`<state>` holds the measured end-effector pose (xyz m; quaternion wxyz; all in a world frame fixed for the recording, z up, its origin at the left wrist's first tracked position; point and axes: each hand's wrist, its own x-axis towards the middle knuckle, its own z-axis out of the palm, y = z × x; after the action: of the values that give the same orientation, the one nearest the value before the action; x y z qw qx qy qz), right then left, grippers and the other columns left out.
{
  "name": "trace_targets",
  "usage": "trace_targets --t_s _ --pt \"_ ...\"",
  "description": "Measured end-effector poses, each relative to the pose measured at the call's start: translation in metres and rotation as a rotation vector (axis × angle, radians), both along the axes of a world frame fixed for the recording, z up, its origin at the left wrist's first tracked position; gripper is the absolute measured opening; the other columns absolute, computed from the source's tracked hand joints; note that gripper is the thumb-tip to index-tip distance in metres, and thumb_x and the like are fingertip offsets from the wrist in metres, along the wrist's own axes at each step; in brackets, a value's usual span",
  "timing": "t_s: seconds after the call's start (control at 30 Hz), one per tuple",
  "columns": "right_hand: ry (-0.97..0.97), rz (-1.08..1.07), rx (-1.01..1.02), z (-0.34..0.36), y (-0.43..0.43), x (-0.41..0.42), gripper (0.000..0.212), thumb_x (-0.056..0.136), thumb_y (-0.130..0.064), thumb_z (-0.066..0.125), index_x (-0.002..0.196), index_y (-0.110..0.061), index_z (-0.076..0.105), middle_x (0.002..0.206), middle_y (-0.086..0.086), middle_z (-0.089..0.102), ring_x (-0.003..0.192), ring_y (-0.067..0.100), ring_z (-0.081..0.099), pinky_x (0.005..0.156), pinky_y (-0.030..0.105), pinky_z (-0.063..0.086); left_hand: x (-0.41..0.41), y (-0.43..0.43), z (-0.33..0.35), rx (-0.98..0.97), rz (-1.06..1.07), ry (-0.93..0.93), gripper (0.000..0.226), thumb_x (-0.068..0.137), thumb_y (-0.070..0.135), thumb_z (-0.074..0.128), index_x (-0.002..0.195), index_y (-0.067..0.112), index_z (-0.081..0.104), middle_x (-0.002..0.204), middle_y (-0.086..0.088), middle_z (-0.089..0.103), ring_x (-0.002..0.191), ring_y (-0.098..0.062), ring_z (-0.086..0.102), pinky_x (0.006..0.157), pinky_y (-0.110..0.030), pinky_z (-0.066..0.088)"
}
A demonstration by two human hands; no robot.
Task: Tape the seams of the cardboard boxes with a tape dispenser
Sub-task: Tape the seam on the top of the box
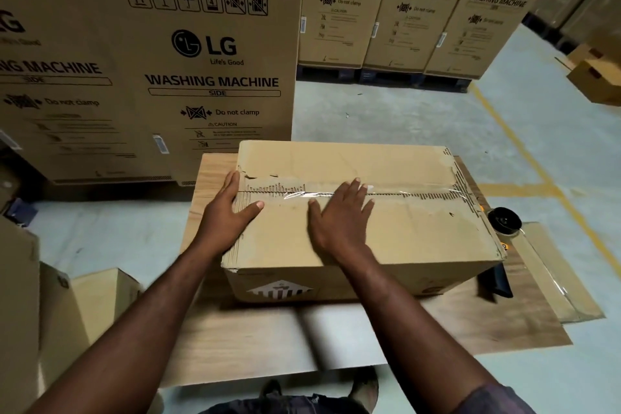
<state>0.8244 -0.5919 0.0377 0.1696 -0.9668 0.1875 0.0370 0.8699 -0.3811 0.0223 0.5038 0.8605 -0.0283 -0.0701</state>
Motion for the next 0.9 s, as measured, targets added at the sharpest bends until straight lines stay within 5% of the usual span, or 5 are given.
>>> trace_targets --t_s 0.23,0.43,0.57,0.7,0.9 --pt "0.005 0.22 -0.004 0.003 0.063 0.001 0.081 0.104 -0.049 0.033 0.158 0.007 0.012 0.163 0.037 -0.003 0.151 0.052 -0.011 0.125 0.058 -0.002 0.002 0.006 -0.009 -0.4 -0.019 0.36 0.047 0.093 0.04 0.067 0.138 0.034 0.052 0.125 0.005 0.07 0.108 -0.017 0.07 0.101 -0.048 0.052" --pt "-0.325 0.477 0.33 0.011 0.057 0.002 0.04 0.097 -0.024 0.057 0.132 -0.005 0.061 0.135 0.015 0.063 0.126 0.03 0.054 0.108 0.043 0.044 0.008 0.009 -0.002 -0.38 -0.007 0.521 0.04 0.095 0.045 0.062 0.127 0.021 0.062 0.114 -0.006 0.074 0.097 -0.023 0.074 0.085 -0.041 0.058" --pt "-0.219 0.356 0.224 0.008 0.082 0.007 0.091 0.088 -0.058 0.061 0.153 -0.001 0.032 0.158 0.02 0.034 0.148 0.034 0.028 0.122 0.05 0.023 0.027 0.002 0.013 -0.02 0.12 -0.026 0.053 0.096 0.038 0.062 0.146 0.025 0.048 0.14 0.0 0.057 0.123 -0.018 0.056 0.102 -0.032 0.045" --pt "-0.04 0.375 0.179 0.009 0.116 0.002 0.125 0.079 -0.073 0.065 0.16 -0.001 0.003 0.168 0.023 -0.003 0.155 0.038 -0.011 0.124 0.06 -0.002 0.059 -0.013 0.034 0.16 -0.332 -0.227 0.046 0.102 0.023 0.057 0.147 0.024 0.05 0.152 0.001 0.046 0.14 -0.012 0.04 0.109 -0.019 0.03" --pt "-0.084 0.358 -0.007 -0.004 0.132 -0.007 0.104 0.091 -0.057 0.05 0.16 0.002 0.001 0.167 0.028 -0.006 0.155 0.041 -0.014 0.123 0.06 -0.007 0.066 0.007 0.005 0.386 -0.516 -0.258 0.058 0.103 0.049 0.03 0.154 0.024 0.036 0.164 0.005 0.024 0.152 -0.009 0.013 0.124 -0.033 0.013"
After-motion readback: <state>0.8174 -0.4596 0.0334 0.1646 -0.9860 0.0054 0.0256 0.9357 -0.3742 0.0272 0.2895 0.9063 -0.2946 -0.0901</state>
